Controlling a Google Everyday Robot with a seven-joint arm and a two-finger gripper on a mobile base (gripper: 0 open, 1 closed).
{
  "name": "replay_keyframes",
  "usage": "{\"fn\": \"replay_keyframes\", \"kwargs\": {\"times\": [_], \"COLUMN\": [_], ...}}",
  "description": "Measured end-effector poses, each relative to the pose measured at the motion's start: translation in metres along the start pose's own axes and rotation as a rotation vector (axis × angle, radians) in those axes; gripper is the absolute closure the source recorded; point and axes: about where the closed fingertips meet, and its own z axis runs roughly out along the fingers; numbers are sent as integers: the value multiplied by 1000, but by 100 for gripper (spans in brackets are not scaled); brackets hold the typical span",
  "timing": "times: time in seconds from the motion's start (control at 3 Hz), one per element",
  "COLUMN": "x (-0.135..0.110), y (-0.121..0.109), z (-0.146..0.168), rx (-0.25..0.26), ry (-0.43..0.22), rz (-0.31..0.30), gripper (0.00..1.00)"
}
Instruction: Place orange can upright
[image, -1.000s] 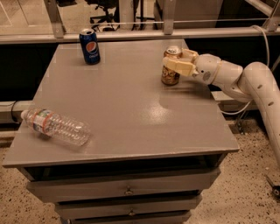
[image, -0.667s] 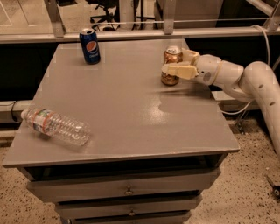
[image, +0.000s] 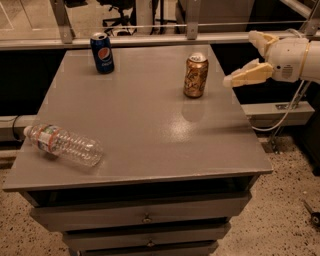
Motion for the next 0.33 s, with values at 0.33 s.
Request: {"fn": "replay_keyframes", "kwargs": {"times": [0.33], "x": [-1], "y": [0], "z": [0], "rx": [-1], "ry": [-1], "rz": [-1], "gripper": [0]}}
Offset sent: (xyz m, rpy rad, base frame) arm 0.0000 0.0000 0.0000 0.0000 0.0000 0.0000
